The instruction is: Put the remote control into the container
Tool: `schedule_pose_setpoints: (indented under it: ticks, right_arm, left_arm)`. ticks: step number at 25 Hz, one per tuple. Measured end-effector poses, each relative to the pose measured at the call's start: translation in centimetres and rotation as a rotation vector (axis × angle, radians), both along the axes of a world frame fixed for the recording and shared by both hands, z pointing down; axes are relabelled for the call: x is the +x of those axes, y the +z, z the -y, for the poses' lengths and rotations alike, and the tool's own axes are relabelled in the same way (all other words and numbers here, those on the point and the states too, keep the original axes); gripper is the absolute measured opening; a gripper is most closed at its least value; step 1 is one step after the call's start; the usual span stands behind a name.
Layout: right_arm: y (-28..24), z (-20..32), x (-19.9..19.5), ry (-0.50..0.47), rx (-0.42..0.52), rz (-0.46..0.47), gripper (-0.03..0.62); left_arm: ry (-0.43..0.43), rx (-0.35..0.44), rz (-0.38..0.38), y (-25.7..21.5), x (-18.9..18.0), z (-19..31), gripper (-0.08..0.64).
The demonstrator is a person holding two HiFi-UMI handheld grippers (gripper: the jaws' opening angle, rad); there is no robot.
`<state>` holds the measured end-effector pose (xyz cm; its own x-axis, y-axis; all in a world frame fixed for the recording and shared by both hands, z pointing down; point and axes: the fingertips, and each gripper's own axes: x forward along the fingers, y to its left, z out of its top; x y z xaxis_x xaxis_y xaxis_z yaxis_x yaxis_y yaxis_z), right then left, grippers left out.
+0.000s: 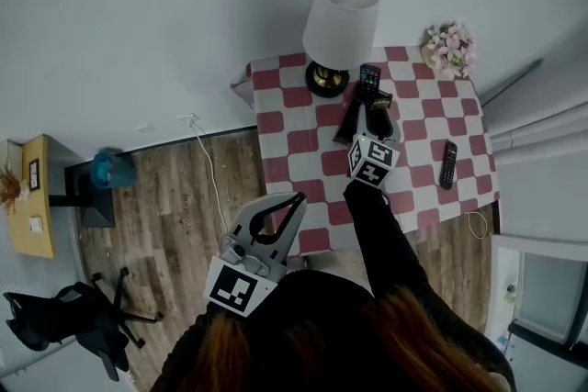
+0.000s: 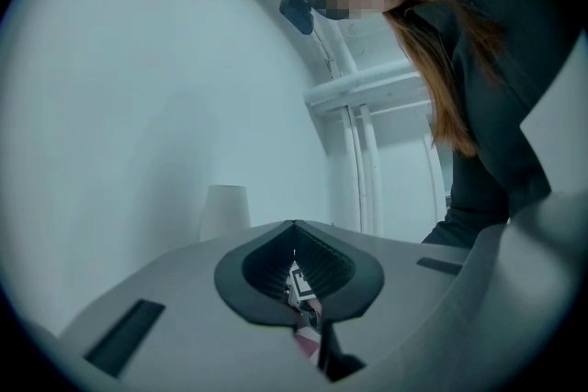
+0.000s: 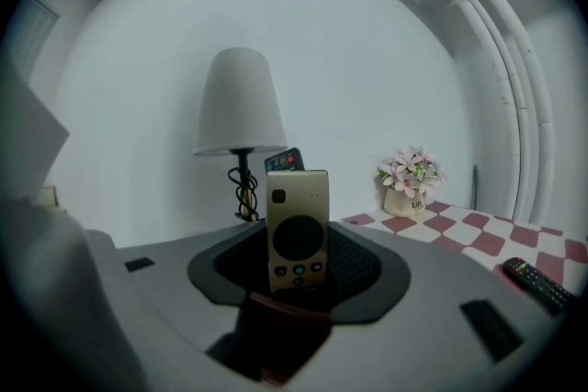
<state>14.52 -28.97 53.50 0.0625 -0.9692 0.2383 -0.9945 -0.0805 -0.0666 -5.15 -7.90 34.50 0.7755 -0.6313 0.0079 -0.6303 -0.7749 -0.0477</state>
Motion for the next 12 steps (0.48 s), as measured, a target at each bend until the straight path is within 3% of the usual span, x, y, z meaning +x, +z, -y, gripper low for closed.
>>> schedule_pose_setpoints:
  ticks: [6, 12]
  right_arm:
    - [0.3, 0.1, -0.9, -0.08, -0.03, -0.021, 0.209]
    - [-3.8, -0.7, -0.8, -0.15, 0.092, -0.096, 0.207]
  left_arm:
    - [0.005, -0.002, -0.005, -0.1, 0.3, -0.1, 0.009]
    - [0.003, -0.004, -0.003, -0.1, 0.2, 0.0, 0.009]
